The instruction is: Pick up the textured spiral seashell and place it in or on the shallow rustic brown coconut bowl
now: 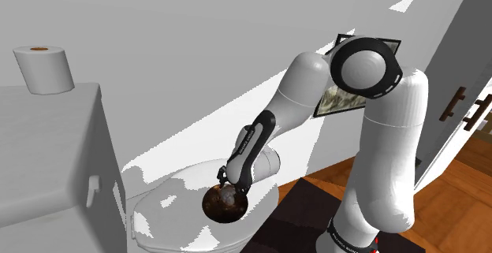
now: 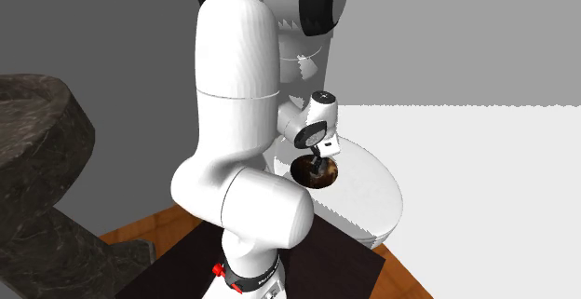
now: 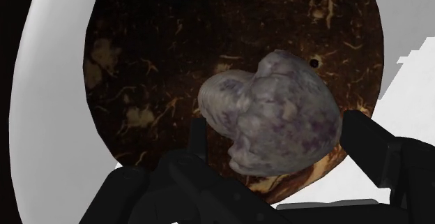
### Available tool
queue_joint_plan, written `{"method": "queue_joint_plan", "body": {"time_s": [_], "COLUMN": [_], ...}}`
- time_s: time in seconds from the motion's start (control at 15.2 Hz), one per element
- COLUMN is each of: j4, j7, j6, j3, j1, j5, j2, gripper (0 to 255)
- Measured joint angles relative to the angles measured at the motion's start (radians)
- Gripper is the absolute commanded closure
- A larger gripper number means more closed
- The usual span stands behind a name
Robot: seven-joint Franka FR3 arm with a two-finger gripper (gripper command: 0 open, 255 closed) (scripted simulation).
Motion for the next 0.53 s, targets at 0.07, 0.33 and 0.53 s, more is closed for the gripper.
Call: {"method": "queue_joint_plan", "body": {"time_s": [0.07,0.33,0.53], "j4": [0.0,0.0,-0.011], "j7": [0.0,0.0,0.018], "j6": [0.0,0.0,-0.013], "j3": [0.0,0.001,-0.031], "j1": [0.0,-0.001,0.027], "j5": [0.0,0.0,-0.02], "j2": [0.0,0.0,-0.023], "gripper": [0,0,0]}}
